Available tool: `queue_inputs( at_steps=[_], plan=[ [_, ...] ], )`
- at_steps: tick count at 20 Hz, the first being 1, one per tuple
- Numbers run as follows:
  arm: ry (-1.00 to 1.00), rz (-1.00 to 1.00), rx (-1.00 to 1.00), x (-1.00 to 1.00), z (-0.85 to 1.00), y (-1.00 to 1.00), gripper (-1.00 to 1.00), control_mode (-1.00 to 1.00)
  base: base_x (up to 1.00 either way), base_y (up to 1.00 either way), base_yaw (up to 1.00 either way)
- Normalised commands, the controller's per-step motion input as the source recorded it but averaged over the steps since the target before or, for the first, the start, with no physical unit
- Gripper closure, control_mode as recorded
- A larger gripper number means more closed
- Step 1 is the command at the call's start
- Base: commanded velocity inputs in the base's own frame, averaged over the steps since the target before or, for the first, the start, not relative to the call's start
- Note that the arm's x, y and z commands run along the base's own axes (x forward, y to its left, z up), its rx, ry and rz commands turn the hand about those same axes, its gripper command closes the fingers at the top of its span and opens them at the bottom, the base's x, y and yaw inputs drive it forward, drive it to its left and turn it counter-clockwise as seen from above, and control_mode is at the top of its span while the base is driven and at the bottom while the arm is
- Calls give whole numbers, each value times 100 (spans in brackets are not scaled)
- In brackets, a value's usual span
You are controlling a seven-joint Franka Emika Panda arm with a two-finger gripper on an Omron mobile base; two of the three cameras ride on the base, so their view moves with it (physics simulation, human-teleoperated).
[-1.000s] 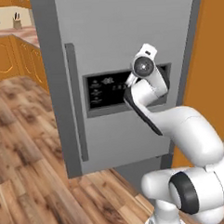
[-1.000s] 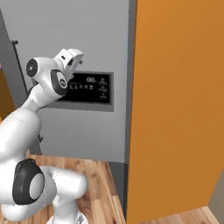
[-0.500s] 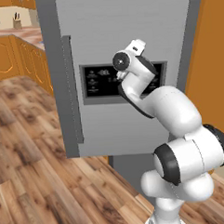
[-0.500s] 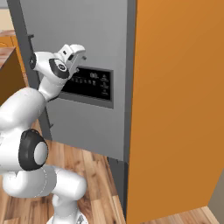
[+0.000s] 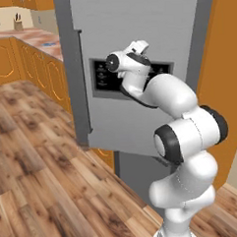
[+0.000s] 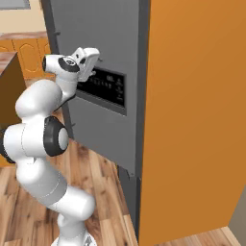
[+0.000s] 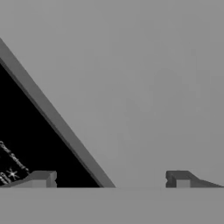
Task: Place the fish on the counter behind the older fish on the same shelf of the fridge to maintain FIFO order. Close the fridge door when finished.
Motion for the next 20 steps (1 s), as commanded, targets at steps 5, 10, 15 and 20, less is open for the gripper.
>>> queue_inputs(
  at_steps=[5,10,15,20],
  plan=[
    [-3,-15,0,65,-21,-47,-100,-100,0,0,0],
    [-3,-14,0,55,-17,-70,-100,-100,0,0,0],
    [-3,-9,5,42,-12,-96,-100,-100,0,0,0],
    [-4,-3,8,27,-10,-100,-100,-100,0,0,0]
  ],
)
